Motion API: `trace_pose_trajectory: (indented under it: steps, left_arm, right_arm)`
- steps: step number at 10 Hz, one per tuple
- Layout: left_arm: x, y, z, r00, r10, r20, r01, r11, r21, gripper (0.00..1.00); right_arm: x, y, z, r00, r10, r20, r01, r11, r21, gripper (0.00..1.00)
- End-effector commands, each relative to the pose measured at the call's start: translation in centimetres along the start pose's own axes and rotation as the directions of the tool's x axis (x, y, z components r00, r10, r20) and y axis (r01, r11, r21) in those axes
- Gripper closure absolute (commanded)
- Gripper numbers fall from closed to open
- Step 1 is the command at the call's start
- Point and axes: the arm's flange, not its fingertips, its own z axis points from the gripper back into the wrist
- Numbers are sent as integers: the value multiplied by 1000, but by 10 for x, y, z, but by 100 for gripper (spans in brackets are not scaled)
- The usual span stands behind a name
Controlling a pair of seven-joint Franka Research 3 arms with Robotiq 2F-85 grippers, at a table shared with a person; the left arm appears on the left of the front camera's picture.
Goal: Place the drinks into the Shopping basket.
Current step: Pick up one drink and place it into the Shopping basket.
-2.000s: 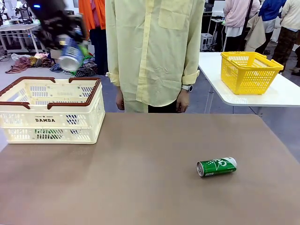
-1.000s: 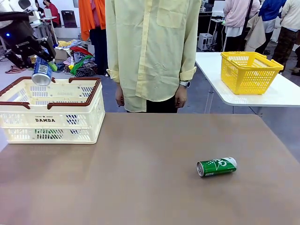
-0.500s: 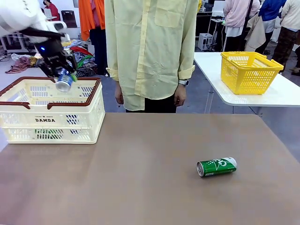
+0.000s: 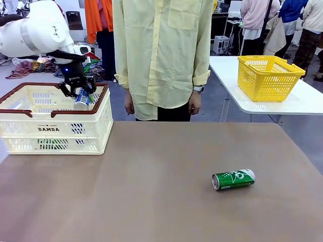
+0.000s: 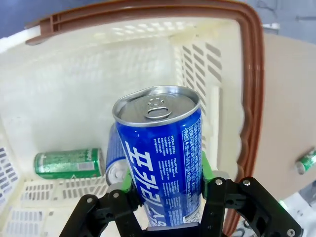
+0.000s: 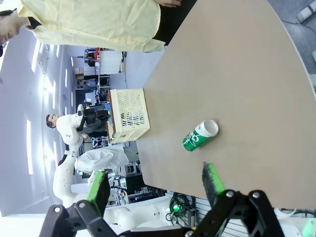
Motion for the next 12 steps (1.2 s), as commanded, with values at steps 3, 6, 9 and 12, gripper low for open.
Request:
trace_pose_trajectory:
  steps: [3, 6, 9, 12]
  left_arm:
    - [13, 0, -8, 1000, 26, 11, -26, 998, 55, 100]
    - [29, 1, -29, 1000, 1, -26, 0, 999, 45, 100]
    - [34, 5, -35, 999, 28, -36, -27, 999, 38, 100]
    - [34, 8, -44, 998, 35, -57, -33, 999, 36, 100]
  right_arm:
    - [0, 0, 1, 1000, 23, 0, -23, 1000, 15, 0]
    - [0, 0, 1, 1000, 23, 0, -23, 1000, 15, 0]
    - [0, 0, 1, 1000, 23, 0, -23, 1000, 15, 0]
    - [0, 0, 1, 1000, 23, 0, -23, 1000, 15, 0]
